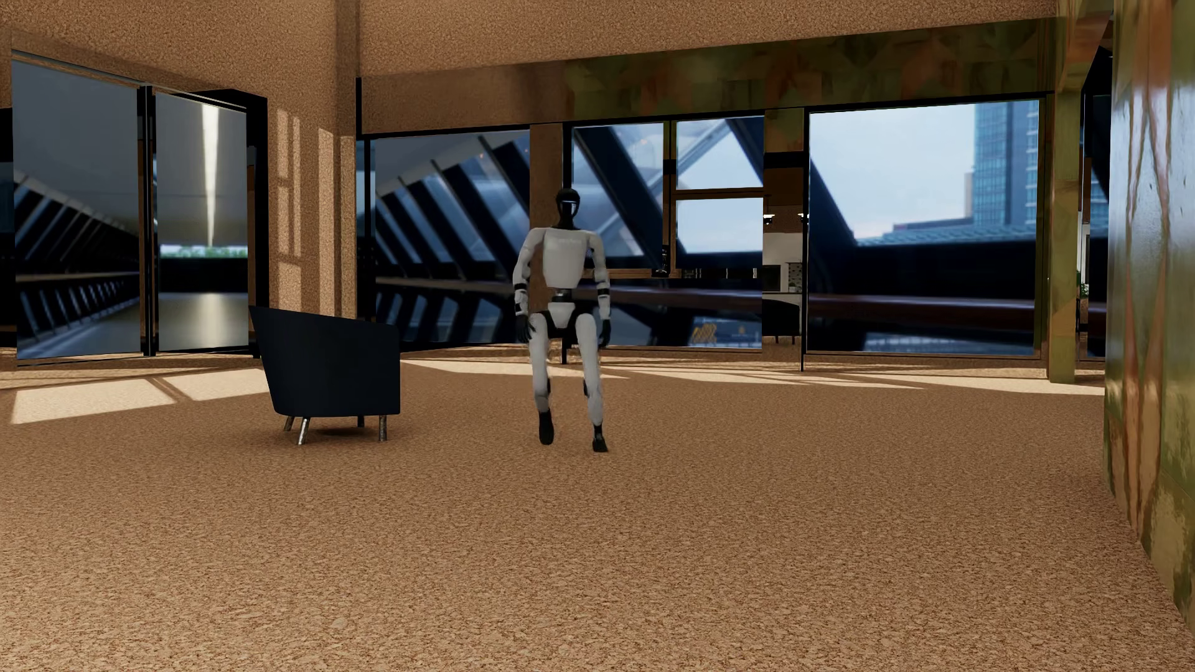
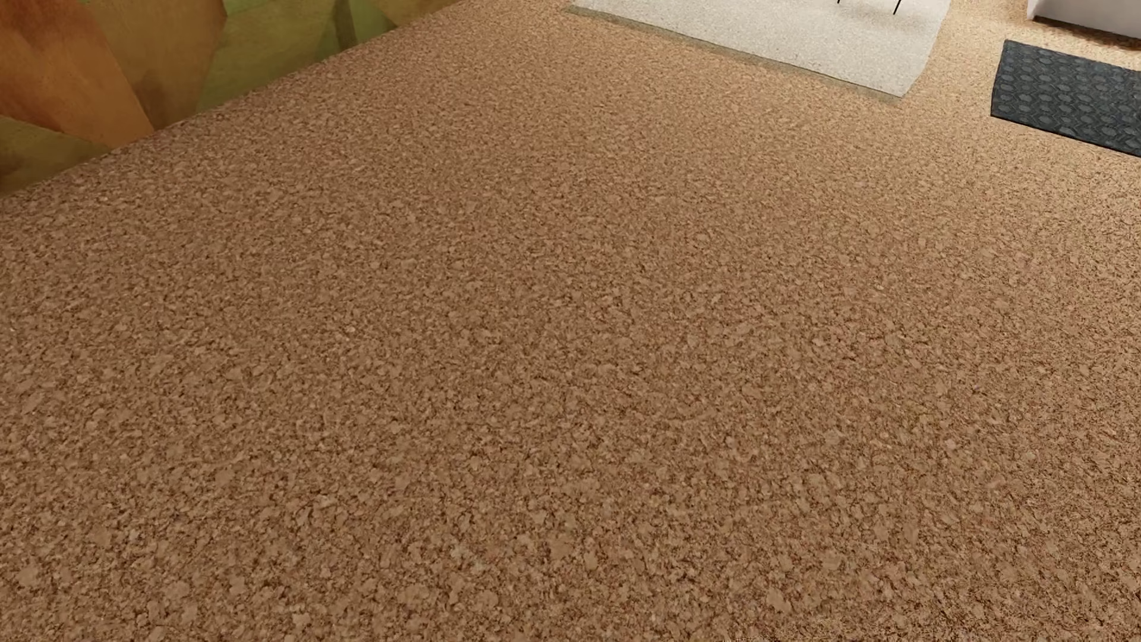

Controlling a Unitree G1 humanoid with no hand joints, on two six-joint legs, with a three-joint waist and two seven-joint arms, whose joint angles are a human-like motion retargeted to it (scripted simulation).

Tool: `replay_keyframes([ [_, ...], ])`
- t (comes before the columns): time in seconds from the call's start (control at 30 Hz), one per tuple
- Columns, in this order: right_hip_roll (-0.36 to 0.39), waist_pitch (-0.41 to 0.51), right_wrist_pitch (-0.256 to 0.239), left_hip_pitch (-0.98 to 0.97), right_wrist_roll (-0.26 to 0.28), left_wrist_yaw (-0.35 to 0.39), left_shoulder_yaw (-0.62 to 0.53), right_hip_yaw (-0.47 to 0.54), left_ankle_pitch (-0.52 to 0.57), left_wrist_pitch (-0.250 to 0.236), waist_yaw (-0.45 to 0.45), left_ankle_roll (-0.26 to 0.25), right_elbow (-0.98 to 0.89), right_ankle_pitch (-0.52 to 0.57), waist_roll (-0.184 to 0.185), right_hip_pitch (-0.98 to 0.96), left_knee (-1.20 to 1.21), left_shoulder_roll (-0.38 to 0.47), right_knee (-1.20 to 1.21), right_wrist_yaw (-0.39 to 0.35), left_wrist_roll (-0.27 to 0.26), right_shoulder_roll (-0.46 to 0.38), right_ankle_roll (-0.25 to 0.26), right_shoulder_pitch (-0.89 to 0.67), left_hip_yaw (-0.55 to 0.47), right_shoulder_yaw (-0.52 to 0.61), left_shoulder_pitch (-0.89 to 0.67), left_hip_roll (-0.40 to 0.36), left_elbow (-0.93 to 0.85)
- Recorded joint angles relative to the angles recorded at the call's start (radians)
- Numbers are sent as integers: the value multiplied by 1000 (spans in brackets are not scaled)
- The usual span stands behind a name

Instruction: Go around armchair

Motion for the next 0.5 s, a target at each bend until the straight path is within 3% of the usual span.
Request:
replay_keyframes([
  [0.1, -1, -9, 0, 266, 0, 0, -26, 0, -106, 0, -181, 0, -7, 79, 67, -262, -153, 12, -362, 0, 0, -11, 0, 88, 0, 36, 16, 44, -157],
  [0.13, -14, -11, 0, 342, 0, 0, -12, 0, -135, 0, -236, 0, -10, 24, 67, -332, -181, 27, -503, 0, 0, -23, 0, 114, 0, 24, 11, 43, -210],
  [0.23, -117, -16, 0, 499, 0, 0, -38, 0, -171, 0, -426, 0, 39, -460, 77, -427, -193, 77, -745, 0, 0, -55, 0, 193, 0, 36, -55, 47, -250],
  [0.27, -142, -24, 0, 546, 0, 0, -36, 0, -123, 0, -467, 0, 74, -287, 94, -465, -192, 80, -723, 0, 0, -58, 0, 227, 0, 25, -71, 67, -234],
  [0.3, -126, -35, 0, 569, 0, 0, -4, 0, -18, 0, -463, 0, 100, 12, 120, -539, -168, 75, -615, 0, 0, -61, 0, 246, 0, 54, -72, 94, -228],
  [0.33, -60, -47, 0, 536, 0, 0, 15, 0, 161, 0, -443, 0, 143, 102, 179, -574, -85, 56, -521, 0, 0, -60, 0, 241, 0, 98, -67, 137, -201],
  [0.37, -20, -41, 0, 493, 0, 0, 19, 0, 321, 0, -407, 0, 169, 54, 179, -535, 53, 46, -464, 0, 0, -60, 0, 222, 0, 141, -54, 117, -157],
  [0.4, 30, -46, 0, 372, 0, 0, -9, 0, 361, 0, -377, 0, 151, 15, 186, -506, 244, 44, -425, 0, 0, -64, 0, 212, 0, 127, -57, 104, -132],
  [0.43, 90, -17, 0, 305, 0, 0, -32, 0, 267, 0, -329, 0, 150, -13, 195, -401, 419, 42, -445, 0, 0, -48, 0, 200, 0, 67, -67, 115, -121],
  [0.5, 169, 7, 0, 88, 0, 0, -60, 0, 3, 0, -244, 0, 76, -121, 172, -176, 611, 31, -536, 0, 0, -51, 0, 137, 0, 67, -48, 43, -105],
])
